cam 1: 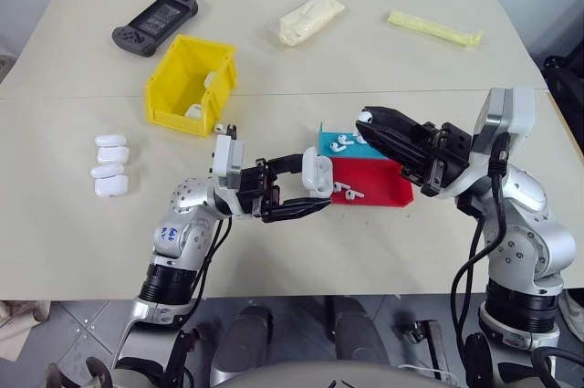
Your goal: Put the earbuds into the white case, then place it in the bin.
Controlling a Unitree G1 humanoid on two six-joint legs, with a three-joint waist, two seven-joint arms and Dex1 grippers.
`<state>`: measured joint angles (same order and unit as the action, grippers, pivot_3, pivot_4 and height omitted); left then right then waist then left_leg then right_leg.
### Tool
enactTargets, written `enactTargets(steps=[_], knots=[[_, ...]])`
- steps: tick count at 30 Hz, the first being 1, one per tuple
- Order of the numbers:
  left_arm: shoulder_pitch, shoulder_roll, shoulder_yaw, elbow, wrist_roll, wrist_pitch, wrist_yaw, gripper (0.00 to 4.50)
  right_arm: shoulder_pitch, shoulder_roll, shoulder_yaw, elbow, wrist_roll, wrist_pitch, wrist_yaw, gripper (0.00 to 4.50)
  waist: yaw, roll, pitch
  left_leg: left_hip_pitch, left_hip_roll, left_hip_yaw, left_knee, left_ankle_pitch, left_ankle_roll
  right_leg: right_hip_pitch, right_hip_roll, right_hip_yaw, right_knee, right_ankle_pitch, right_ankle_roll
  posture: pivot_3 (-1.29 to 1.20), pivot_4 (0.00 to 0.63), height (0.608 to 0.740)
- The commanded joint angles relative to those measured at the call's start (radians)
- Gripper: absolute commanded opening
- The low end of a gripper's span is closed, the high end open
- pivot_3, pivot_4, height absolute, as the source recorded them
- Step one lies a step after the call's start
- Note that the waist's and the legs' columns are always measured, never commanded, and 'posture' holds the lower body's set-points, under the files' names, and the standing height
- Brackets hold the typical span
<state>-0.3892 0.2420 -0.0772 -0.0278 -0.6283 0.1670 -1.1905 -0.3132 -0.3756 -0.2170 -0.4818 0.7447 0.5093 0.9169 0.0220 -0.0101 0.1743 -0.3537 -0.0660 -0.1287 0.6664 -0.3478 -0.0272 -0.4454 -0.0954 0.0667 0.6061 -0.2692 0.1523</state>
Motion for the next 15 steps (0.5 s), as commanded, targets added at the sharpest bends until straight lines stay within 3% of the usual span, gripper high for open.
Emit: enactTargets(steps=[1,15], knots=[[-0.020,-0.002,0.007,-0.043,-0.029,0.014,-0.002,2.80,0.029,0.008,0.057,-0.047,0.024,-0.025,-0.002,0.50,0.000,0.000,0.000,0.000,0.000,0.000,0.000,0.000,0.000,0.000,0.000,0.000,0.000,0.000,0.000,0.00,0.150,0.740],[-0.024,-0.011,0.008,-0.061,-0.028,0.029,0.003,2.80,0.046,0.018,0.162,0.043,-0.033,-0.134,-0.006,0.50,-0.001,0.000,0.000,0.000,-0.003,0.000,0.000,0.000,0.000,0.000,0.000,0.000,0.000,0.000,0.000,0.00,0.150,0.740]])
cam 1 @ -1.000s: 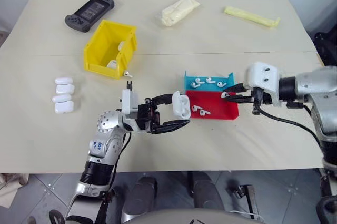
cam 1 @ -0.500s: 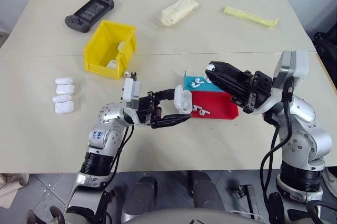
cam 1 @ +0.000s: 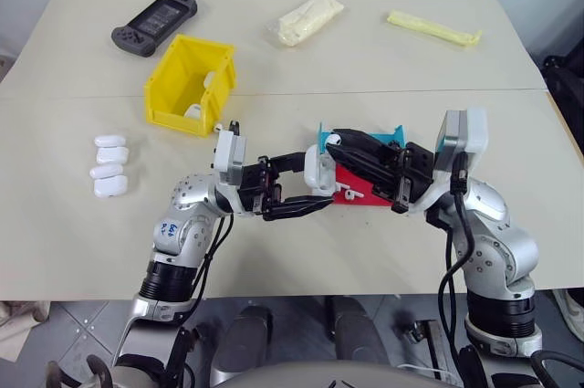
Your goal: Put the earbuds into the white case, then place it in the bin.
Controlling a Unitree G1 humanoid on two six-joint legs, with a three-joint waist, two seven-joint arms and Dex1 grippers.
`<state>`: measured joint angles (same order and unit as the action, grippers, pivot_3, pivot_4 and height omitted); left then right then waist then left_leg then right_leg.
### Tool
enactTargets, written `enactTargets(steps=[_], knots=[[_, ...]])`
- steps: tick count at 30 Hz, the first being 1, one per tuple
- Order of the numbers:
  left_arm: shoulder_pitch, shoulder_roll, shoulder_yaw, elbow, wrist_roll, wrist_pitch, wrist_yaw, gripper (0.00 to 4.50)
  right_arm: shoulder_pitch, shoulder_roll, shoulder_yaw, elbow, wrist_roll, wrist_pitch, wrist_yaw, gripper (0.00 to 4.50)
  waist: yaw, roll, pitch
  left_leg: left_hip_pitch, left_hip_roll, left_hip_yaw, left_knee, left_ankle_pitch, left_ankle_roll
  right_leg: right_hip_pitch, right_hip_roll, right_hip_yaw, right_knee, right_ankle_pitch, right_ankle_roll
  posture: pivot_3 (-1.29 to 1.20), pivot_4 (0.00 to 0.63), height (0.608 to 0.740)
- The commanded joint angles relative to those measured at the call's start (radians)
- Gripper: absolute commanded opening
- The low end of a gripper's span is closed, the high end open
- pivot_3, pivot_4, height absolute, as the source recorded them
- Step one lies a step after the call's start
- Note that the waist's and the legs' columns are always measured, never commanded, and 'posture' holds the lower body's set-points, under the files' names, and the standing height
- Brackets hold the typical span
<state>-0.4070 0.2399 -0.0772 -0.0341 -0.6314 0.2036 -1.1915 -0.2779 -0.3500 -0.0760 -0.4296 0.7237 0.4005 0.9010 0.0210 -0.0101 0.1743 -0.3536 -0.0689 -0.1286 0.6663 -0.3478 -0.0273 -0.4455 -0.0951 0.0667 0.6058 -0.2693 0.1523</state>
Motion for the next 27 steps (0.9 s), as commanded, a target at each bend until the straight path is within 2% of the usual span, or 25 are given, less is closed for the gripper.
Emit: enactTargets(steps=[1,13,17,20,22,27], knots=[[-0.006,-0.010,0.008,-0.056,-0.025,-0.007,0.006,2.80,0.014,-0.011,0.027,-0.006,-0.016,-0.030,0.013,0.50,0.000,0.000,0.000,0.000,0.000,0.000,0.000,0.000,0.000,0.000,0.000,0.000,0.000,0.000,0.000,0.00,0.150,0.740],[-0.015,-0.019,0.012,-0.049,-0.019,-0.019,0.012,2.80,0.017,-0.028,0.077,0.032,-0.068,-0.078,0.032,0.50,-0.001,0.000,0.000,0.000,0.000,0.000,0.000,0.000,0.000,0.000,0.000,0.000,0.000,0.000,0.000,0.00,0.150,0.740],[-0.018,-0.022,0.016,-0.049,-0.021,-0.024,0.013,2.80,0.011,-0.081,0.122,0.065,-0.162,-0.156,0.088,0.50,0.000,0.000,0.000,0.000,0.000,0.000,0.000,0.000,0.000,0.000,0.000,0.000,0.000,0.000,0.000,0.00,0.150,0.740],[-0.024,-0.026,0.017,-0.041,-0.017,-0.032,0.012,2.80,0.001,-0.111,0.131,0.068,-0.142,-0.127,0.101,0.50,0.000,0.000,0.000,0.000,0.000,0.000,0.000,0.000,0.000,0.000,0.000,0.000,0.000,0.000,0.000,0.00,0.150,0.740],[-0.029,-0.031,0.017,-0.033,-0.011,-0.040,0.010,2.80,-0.018,-0.118,0.122,0.064,-0.115,-0.103,0.097,1.24,0.000,0.000,0.000,0.000,0.000,0.000,0.000,0.000,0.000,0.000,0.000,0.000,0.000,0.000,0.000,0.00,0.150,0.740],[-0.036,-0.041,0.015,-0.019,-0.003,-0.054,0.004,2.80,-0.053,-0.136,0.100,0.060,-0.087,-0.094,0.102,2.74,0.001,0.000,0.000,0.000,0.000,0.000,0.000,0.000,0.000,0.000,0.000,0.000,0.000,0.000,0.000,0.00,0.150,0.740]])
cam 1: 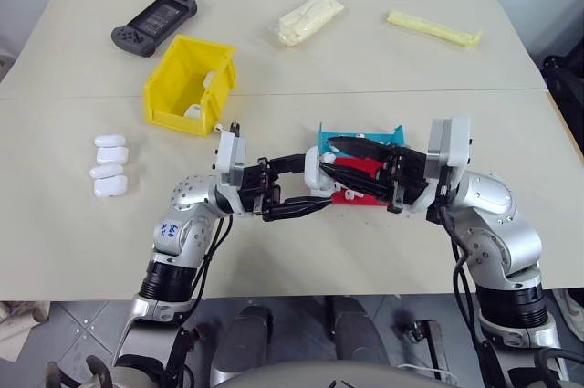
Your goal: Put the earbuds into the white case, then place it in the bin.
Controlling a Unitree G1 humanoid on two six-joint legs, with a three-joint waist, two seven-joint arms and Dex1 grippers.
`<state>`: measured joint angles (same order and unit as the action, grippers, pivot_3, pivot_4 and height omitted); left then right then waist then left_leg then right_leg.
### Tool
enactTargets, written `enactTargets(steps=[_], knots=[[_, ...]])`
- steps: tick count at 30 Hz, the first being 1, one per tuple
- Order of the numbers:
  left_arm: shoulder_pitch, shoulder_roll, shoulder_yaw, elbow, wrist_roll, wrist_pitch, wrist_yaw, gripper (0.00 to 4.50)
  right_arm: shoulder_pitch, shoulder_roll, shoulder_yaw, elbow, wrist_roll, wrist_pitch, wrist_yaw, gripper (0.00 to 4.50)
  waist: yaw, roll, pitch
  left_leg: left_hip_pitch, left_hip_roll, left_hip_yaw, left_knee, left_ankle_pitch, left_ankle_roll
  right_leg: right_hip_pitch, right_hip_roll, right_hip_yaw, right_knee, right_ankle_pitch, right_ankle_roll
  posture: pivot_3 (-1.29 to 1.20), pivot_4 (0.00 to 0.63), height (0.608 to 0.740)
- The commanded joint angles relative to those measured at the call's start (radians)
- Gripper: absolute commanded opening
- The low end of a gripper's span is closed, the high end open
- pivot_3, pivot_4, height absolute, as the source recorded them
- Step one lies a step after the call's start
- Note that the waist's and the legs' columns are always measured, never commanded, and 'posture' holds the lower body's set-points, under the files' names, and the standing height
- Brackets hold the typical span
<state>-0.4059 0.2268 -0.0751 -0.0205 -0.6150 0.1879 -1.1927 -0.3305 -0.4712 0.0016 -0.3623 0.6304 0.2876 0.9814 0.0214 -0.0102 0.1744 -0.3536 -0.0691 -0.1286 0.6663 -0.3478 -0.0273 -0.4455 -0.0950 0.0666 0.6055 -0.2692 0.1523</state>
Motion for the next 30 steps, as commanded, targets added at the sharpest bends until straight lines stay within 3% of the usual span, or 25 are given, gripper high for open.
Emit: enactTargets(steps=[1,5,6,13,18,22,28,30], knots=[[-0.037,-0.029,0.013,-0.029,-0.019,-0.041,0.004,2.80,-0.004,-0.022,0.010,-0.008,0.012,0.021,0.023,3.07,0.001,0.000,0.000,0.000,0.000,0.000,0.000,0.000,0.000,0.000,0.000,0.000,0.000,0.000,0.000,0.00,0.150,0.740],[-0.033,-0.026,0.020,-0.010,-0.016,-0.057,-0.007,2.80,0.015,-0.092,-0.079,-0.020,0.056,0.045,0.033,4.37,0.002,0.000,0.000,0.000,0.000,0.000,0.000,0.000,0.000,0.000,0.000,0.000,0.000,0.000,0.000,0.00,0.150,0.740],[-0.031,-0.026,0.020,-0.004,-0.014,-0.062,-0.008,2.80,0.032,-0.116,-0.107,-0.020,0.062,0.045,0.039,4.48,0.005,0.000,0.000,0.000,0.000,0.000,0.000,0.000,0.000,0.000,0.000,0.000,0.000,0.000,0.000,0.00,0.150,0.740],[-0.008,0.000,0.048,0.063,0.025,-0.143,-0.018,2.80,0.224,-0.273,-0.342,0.007,0.052,0.001,0.091,4.48,0.006,0.000,0.000,-0.001,-0.001,0.000,0.000,0.000,0.001,0.001,-0.001,0.000,-0.001,0.000,0.000,0.00,0.150,0.740],[0.036,0.046,0.069,0.088,0.070,-0.235,-0.029,2.80,0.390,-0.362,-0.479,0.240,-0.095,-0.217,0.204,4.48,0.003,0.000,0.000,0.001,-0.001,0.002,0.000,0.000,0.001,0.001,0.000,0.001,-0.001,0.000,0.000,0.00,0.150,0.740],[0.051,0.050,0.069,0.082,0.077,-0.258,-0.020,2.80,0.348,-0.409,-0.458,0.381,-0.155,-0.303,0.244,4.48,0.000,0.000,0.000,0.002,-0.001,0.005,0.000,0.000,0.002,0.001,0.000,0.004,0.000,0.001,0.001,0.00,0.150,0.740],[0.065,0.035,0.054,0.065,0.100,-0.294,0.010,2.80,0.149,-0.495,-0.268,0.386,-0.227,-0.210,0.284,4.48,-0.003,0.000,0.000,0.002,0.000,0.005,0.000,0.000,0.002,0.001,0.001,0.005,0.000,0.001,0.001,0.00,0.150,0.740],[0.071,0.023,0.044,0.058,0.111,-0.303,0.024,2.80,-0.003,-0.531,-0.134,0.388,-0.324,-0.123,0.278,4.48,-0.001,0.000,0.000,0.002,0.000,0.005,0.000,0.000,0.002,0.001,0.001,0.004,-0.001,0.001,0.001,0.00,0.150,0.740]])
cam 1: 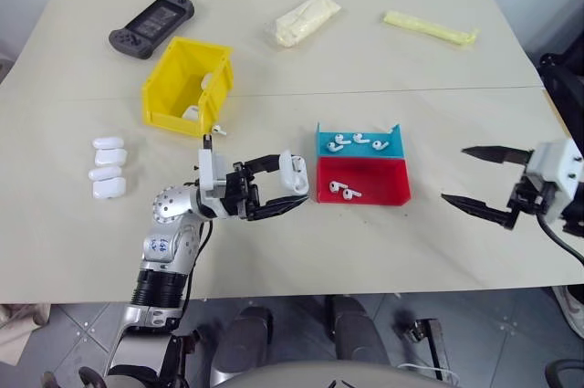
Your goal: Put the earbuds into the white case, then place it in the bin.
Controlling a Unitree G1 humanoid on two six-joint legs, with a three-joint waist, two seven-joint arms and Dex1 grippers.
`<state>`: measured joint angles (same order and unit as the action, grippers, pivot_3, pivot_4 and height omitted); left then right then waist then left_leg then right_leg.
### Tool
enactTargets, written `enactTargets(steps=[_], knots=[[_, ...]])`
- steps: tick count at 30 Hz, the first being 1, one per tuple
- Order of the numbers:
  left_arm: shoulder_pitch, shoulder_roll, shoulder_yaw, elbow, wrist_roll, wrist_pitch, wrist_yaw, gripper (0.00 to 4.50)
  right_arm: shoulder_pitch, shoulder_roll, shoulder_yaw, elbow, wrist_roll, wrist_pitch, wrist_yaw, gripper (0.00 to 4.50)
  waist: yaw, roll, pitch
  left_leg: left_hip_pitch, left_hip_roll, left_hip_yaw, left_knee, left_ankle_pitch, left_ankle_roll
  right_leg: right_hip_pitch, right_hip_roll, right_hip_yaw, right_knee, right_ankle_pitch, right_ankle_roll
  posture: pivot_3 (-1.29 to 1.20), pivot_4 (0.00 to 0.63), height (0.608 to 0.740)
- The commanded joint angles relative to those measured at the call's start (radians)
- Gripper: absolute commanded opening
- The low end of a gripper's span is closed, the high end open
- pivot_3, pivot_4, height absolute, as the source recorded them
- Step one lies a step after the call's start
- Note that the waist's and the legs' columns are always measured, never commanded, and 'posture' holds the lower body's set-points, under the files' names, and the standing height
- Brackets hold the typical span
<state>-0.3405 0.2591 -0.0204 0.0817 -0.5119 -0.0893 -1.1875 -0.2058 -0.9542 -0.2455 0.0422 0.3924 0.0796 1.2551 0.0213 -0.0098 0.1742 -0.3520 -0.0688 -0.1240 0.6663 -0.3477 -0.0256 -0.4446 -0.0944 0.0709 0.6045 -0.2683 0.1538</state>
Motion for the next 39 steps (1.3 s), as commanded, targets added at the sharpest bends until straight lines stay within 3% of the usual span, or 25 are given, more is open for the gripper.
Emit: enactTargets(steps=[1,8,11,16,27,30,35,39], knots=[[0.006,-0.016,-0.017,-0.045,0.015,-0.027,0.027,2.80,-0.217,-0.044,0.169,-0.004,-0.109,0.121,0.013,4.48,-0.002,0.001,0.000,0.000,0.000,0.000,0.000,0.000,0.000,0.000,-0.001,0.000,0.000,0.000,0.000,0.00,0.150,0.740],[-0.002,-0.044,-0.051,-0.035,0.041,-0.044,0.054,2.80,-0.660,0.044,0.481,0.187,-0.310,0.274,0.092,4.48,0.003,0.001,0.000,-0.003,0.001,-0.001,0.000,0.000,-0.001,-0.002,0.000,-0.002,-0.003,0.001,0.000,0.00,0.150,0.740],[-0.008,-0.059,-0.063,-0.027,0.047,-0.051,0.057,2.80,-0.785,0.100,0.580,0.333,-0.417,0.192,0.110,4.48,0.005,0.001,0.000,-0.004,0.000,-0.002,0.000,0.000,0.000,-0.002,-0.002,-0.003,-0.004,0.001,0.000,0.00,0.150,0.740],[-0.018,-0.081,-0.077,-0.015,0.055,-0.064,0.069,2.80,-0.906,0.168,0.674,0.549,-0.542,0.037,0.120,4.48,0.000,0.001,0.000,-0.005,-0.002,-0.002,0.000,-0.001,0.000,-0.003,-0.004,-0.005,-0.004,0.001,0.001,0.00,0.150,0.740],[0.009,-0.085,-0.077,-0.028,0.059,-0.087,0.105,2.80,-1.022,0.272,0.704,0.829,-0.669,-0.149,0.093,4.48,-0.022,0.001,0.000,-0.005,-0.002,-0.002,0.001,0.000,-0.001,-0.004,-0.003,-0.005,-0.002,0.001,0.001,0.00,0.150,0.740],[0.009,-0.084,-0.075,-0.028,0.061,-0.090,0.111,2.80,-1.019,0.298,0.710,0.867,-0.688,-0.183,0.089,3.90,-0.025,0.001,0.000,-0.005,-0.002,-0.002,0.001,0.000,-0.001,-0.004,-0.003,-0.005,0.000,0.001,0.001,0.00,0.150,0.740],[0.004,-0.083,-0.073,-0.025,0.059,-0.093,0.115,2.80,-1.017,0.326,0.723,0.882,-0.724,-0.244,0.099,2.11,-0.027,0.001,0.000,-0.005,-0.002,-0.002,0.001,0.000,-0.001,-0.005,-0.003,-0.005,0.002,0.001,0.001,0.00,0.150,0.740],[0.000,-0.081,-0.072,-0.024,0.058,-0.093,0.117,2.80,-1.029,0.344,0.734,0.901,-0.759,-0.281,0.096,1.95,-0.027,0.001,0.000,-0.005,-0.002,-0.002,0.001,0.000,-0.001,-0.005,-0.003,-0.005,0.002,0.001,0.001,0.00,0.150,0.740]])
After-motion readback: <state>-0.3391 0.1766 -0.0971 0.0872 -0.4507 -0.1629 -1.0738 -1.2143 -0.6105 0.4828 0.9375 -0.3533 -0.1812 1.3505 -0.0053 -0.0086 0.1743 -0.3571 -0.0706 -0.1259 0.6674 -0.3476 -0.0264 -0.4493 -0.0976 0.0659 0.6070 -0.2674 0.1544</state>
